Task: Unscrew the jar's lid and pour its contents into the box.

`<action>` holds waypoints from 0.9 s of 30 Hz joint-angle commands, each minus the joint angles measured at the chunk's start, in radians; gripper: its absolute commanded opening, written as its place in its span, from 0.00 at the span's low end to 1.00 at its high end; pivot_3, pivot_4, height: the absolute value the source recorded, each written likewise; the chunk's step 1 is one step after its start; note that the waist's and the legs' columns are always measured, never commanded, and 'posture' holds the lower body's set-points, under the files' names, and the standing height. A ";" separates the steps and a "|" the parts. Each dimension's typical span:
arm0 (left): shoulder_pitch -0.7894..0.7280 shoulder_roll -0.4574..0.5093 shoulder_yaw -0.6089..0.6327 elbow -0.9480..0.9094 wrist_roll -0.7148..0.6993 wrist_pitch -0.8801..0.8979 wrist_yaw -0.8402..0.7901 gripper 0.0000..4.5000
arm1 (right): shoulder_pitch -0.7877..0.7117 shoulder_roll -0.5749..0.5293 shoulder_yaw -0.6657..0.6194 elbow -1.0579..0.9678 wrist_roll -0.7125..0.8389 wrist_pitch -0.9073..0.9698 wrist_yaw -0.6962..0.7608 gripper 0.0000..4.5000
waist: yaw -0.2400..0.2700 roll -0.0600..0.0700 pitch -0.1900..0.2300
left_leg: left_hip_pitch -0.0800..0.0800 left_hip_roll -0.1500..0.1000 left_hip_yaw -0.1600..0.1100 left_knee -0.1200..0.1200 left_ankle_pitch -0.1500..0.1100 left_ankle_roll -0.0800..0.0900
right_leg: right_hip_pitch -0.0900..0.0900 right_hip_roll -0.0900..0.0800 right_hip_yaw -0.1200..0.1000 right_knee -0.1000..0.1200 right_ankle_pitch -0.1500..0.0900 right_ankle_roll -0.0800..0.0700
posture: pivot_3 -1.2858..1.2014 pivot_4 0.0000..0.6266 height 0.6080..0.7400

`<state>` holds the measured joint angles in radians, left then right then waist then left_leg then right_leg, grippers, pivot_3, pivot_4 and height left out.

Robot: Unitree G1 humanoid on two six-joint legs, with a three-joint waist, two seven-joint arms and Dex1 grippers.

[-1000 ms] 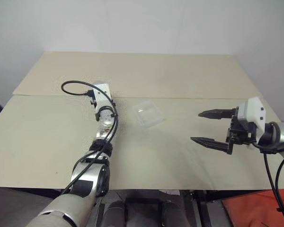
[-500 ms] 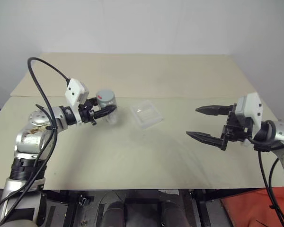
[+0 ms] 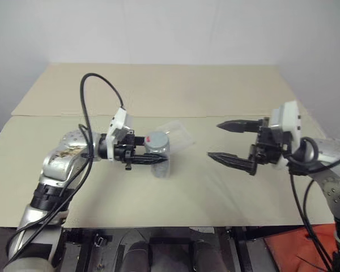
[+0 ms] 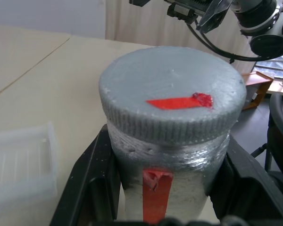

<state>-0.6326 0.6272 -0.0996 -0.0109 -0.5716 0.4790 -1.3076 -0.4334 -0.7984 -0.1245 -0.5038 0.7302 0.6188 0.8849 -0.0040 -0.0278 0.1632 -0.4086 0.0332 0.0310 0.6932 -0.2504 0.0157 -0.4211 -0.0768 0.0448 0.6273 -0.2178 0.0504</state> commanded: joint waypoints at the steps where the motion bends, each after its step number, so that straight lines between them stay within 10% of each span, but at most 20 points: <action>1: -0.040 -0.031 -0.011 0.019 0.035 -0.057 -0.006 0.46 | -0.120 0.050 0.078 0.019 -0.013 0.054 -0.064 1.00 | -0.006 0.000 0.000 | 0.000 0.000 0.000 0.000 0.000 0.000 | 0.000 0.000 0.000 0.000 0.000 0.000 | 0.52 0.24 1.00; 27: -0.075 -0.071 -0.038 0.059 0.137 -0.141 -0.018 0.46 | -0.328 0.257 0.288 0.129 -0.098 0.159 -0.084 1.00 | -0.008 0.000 0.000 | -0.002 0.000 -0.001 0.001 0.000 0.000 | -0.002 0.000 0.000 0.001 0.000 0.000 | 0.52 0.24 1.00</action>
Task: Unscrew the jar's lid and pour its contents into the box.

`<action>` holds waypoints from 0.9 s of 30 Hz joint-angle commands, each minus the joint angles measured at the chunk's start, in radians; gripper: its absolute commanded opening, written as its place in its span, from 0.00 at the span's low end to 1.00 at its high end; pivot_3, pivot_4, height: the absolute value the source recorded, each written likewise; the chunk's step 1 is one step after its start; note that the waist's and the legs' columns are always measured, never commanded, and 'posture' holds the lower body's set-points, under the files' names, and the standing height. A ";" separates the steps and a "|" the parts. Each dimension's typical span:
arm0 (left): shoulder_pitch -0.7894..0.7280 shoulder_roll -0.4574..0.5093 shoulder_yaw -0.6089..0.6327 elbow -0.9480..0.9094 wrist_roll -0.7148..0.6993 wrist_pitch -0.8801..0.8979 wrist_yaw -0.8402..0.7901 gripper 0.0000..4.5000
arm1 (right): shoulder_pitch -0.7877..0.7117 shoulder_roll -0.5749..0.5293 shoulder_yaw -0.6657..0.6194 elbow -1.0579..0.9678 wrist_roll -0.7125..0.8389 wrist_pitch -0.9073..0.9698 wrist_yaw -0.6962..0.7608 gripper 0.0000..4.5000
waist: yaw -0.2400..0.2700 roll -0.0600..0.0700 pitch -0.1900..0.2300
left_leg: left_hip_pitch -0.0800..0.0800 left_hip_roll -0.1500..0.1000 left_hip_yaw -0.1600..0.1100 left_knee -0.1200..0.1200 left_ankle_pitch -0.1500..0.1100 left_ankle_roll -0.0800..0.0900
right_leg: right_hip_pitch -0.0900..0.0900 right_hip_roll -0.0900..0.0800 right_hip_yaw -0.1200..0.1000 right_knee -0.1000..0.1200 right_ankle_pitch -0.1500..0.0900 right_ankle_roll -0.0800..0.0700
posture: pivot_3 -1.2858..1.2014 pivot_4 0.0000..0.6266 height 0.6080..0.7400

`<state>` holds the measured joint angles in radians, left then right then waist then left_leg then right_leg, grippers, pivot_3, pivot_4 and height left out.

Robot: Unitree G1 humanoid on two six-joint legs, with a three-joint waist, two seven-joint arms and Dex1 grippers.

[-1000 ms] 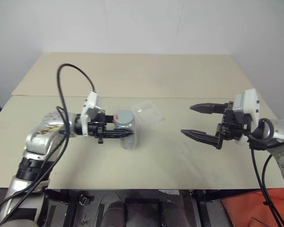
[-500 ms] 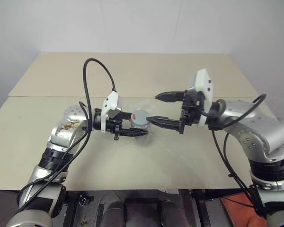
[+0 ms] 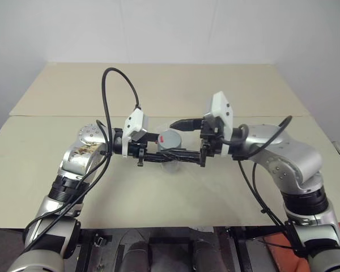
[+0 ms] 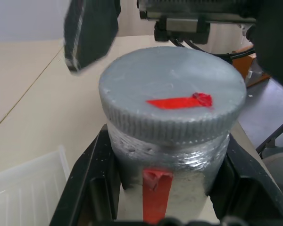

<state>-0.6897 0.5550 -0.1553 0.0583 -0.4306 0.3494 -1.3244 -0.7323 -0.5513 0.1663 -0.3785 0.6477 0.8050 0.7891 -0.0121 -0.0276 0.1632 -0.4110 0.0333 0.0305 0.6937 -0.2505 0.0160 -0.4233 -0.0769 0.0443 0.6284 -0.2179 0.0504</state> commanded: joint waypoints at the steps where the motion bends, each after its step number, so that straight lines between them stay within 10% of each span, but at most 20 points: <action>1: -0.017 -0.001 0.021 -0.013 -0.003 -0.013 0.007 0.46 | -0.034 0.015 0.001 0.014 -0.022 -0.029 0.015 1.00 | 0.000 0.000 0.000 | 0.000 0.000 0.000 0.000 0.000 0.000 | 0.000 0.000 0.000 0.000 0.000 0.000 | 0.52 0.24 1.00; 12: 0.003 0.017 0.036 -0.035 -0.013 -0.006 0.020 0.46 | -0.056 0.064 0.015 0.062 -0.068 -0.038 0.034 1.00 | 0.000 0.000 0.000 | -0.001 0.000 0.000 0.000 0.000 0.000 | 0.000 0.000 0.000 0.001 0.000 0.000 | 0.52 0.24 1.00; 19: 0.004 0.019 0.045 -0.042 -0.013 -0.001 0.034 0.46 | -0.040 0.078 0.010 0.060 -0.082 -0.049 0.052 0.61 | 0.001 0.000 0.000 | -0.001 0.000 0.000 0.000 0.000 0.000 | 0.000 0.000 0.000 0.001 0.000 0.000 | 0.52 0.24 1.00; 27: -0.006 0.021 0.052 -0.065 -0.053 0.010 -0.002 0.46 | -0.036 0.067 0.023 0.101 -0.085 -0.100 0.139 0.61 | 0.000 0.000 0.000 | -0.001 0.000 0.000 0.000 0.000 0.000 | 0.000 0.000 0.000 0.001 0.000 0.000 | 0.52 0.24 1.00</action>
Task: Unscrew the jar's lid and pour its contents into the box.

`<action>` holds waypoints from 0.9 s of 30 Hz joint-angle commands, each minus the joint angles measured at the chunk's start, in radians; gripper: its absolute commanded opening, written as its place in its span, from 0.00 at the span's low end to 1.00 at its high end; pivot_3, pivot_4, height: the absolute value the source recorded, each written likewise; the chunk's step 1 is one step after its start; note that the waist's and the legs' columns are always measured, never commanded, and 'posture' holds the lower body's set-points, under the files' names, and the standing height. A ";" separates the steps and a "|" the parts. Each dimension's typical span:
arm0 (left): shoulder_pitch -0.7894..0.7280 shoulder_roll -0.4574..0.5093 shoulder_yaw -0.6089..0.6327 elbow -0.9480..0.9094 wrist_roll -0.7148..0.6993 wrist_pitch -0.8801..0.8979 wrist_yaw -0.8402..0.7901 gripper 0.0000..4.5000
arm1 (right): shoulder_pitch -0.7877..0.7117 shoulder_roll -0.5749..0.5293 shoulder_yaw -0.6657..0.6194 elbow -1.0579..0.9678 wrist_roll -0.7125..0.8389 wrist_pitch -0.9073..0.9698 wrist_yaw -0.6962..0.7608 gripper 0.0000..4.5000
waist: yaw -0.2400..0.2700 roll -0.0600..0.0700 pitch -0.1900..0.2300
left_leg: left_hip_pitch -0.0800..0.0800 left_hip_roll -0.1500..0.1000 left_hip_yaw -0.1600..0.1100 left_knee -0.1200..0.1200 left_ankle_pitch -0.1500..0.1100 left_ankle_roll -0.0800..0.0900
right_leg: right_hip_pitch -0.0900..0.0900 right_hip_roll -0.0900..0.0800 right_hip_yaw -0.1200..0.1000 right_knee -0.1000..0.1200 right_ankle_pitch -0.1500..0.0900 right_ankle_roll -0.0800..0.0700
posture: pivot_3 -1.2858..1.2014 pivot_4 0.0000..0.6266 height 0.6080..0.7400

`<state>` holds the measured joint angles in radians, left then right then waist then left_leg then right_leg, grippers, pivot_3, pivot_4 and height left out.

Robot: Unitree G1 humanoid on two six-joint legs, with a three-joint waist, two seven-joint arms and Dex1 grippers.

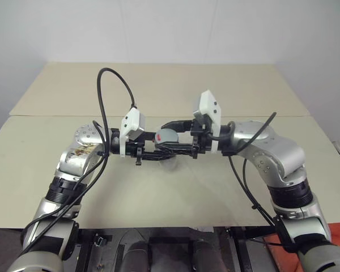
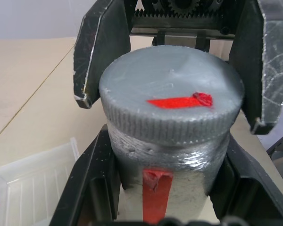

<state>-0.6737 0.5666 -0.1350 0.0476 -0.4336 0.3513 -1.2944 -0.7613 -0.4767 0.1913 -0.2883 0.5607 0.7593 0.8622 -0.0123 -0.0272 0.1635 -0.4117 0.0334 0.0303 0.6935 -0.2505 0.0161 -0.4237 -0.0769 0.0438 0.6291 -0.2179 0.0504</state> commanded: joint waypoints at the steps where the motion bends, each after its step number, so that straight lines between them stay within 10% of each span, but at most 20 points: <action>1: -0.021 0.013 0.034 -0.063 -0.067 0.009 -0.058 0.46 | -0.012 -0.011 0.003 0.035 0.002 -0.084 0.111 0.61 | 0.000 0.000 0.000 | 0.000 0.000 0.000 0.000 0.000 0.000 | 0.000 0.000 0.000 0.000 0.000 0.000 | 0.52 0.24 1.00; 12: -0.041 0.068 0.012 -0.105 -0.133 0.026 -0.270 0.46 | -0.173 0.083 0.055 0.477 -0.014 -0.488 0.697 0.61 | -0.003 0.001 0.001 | 0.001 0.000 0.000 0.000 0.000 0.000 | 0.000 0.001 0.000 0.000 0.000 0.000 | 0.52 0.24 1.00; 21: -0.034 0.052 0.023 -0.102 -0.111 0.035 -0.228 0.46 | -0.242 0.133 0.068 0.626 -0.032 -0.559 0.741 0.61 | 0.000 0.001 0.001 | 0.001 0.001 0.000 0.000 0.000 0.000 | 0.000 0.000 0.000 0.002 0.000 0.000 | 0.52 0.24 1.00; 27: 0.015 0.065 0.054 -0.089 -0.095 0.039 -0.168 0.46 | -0.150 0.080 -0.002 0.450 -0.028 -0.480 0.571 0.99 | 0.001 0.001 0.001 | 0.000 0.001 0.000 0.000 0.000 0.000 | 0.000 0.000 -0.001 0.003 0.000 0.000 | 0.52 0.24 1.00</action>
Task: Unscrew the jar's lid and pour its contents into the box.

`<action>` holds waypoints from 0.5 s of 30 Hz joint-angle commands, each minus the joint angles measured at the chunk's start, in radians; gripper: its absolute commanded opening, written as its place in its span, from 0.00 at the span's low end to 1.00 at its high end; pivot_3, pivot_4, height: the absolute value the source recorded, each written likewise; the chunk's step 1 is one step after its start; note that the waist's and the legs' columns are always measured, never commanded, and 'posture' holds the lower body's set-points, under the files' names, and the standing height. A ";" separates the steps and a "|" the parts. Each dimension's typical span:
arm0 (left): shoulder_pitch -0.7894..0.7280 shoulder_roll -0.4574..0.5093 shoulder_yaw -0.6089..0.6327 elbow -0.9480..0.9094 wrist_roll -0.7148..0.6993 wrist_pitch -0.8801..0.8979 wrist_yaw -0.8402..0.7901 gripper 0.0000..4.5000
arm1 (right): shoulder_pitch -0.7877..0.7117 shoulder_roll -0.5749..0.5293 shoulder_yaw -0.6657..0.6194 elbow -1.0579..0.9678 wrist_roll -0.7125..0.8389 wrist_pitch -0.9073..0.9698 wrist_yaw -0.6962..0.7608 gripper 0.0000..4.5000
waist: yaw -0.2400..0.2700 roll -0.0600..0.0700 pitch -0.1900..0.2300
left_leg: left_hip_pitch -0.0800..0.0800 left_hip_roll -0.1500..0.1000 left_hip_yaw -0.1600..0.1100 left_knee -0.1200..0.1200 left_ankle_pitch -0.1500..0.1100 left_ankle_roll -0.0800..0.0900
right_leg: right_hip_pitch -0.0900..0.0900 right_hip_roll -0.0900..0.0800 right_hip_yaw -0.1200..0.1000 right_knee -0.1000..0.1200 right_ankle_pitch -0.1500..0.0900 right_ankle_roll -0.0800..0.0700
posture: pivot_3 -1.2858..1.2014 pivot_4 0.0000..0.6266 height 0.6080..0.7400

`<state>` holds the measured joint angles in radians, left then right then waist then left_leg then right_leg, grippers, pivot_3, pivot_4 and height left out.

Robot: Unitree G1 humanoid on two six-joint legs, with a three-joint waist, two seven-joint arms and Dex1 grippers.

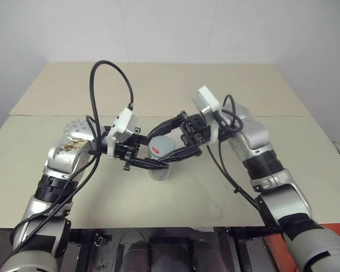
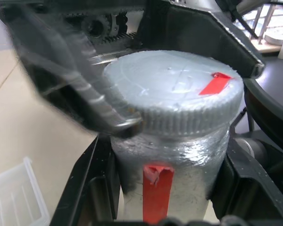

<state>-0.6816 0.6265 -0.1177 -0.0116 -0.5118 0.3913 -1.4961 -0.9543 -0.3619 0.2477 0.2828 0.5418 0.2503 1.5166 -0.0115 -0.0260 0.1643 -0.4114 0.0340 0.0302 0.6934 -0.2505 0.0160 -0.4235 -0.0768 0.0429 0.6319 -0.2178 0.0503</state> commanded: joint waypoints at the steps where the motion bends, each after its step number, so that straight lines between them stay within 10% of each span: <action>1: 0.037 0.010 0.047 -0.031 -0.016 0.002 0.049 0.46 | 0.073 -0.052 -0.069 -0.176 -0.024 0.045 -0.134 0.99 | -0.001 0.000 0.000 | 0.000 0.000 0.000 0.000 0.000 0.000 | 0.000 0.000 0.000 0.000 0.000 0.000 | 0.52 0.24 1.00; 15: 0.066 -0.036 0.068 0.003 0.030 -0.031 0.222 0.46 | 0.364 -0.157 -0.166 -0.711 -0.017 0.312 -0.573 0.99 | 0.000 0.000 0.000 | -0.001 0.000 0.000 0.000 0.000 0.000 | -0.001 0.000 0.000 -0.002 0.000 0.000 | 0.52 0.24 1.00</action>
<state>-0.6131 0.5922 -0.0630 0.0065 -0.4844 0.3782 -1.2870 -0.5799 -0.5102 0.1069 -0.3671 0.5233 0.5396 0.9930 -0.0119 -0.0261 0.1644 -0.4122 0.0336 0.0301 0.6938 -0.2505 0.0160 -0.4243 -0.0770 0.0431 0.6288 -0.2178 0.0504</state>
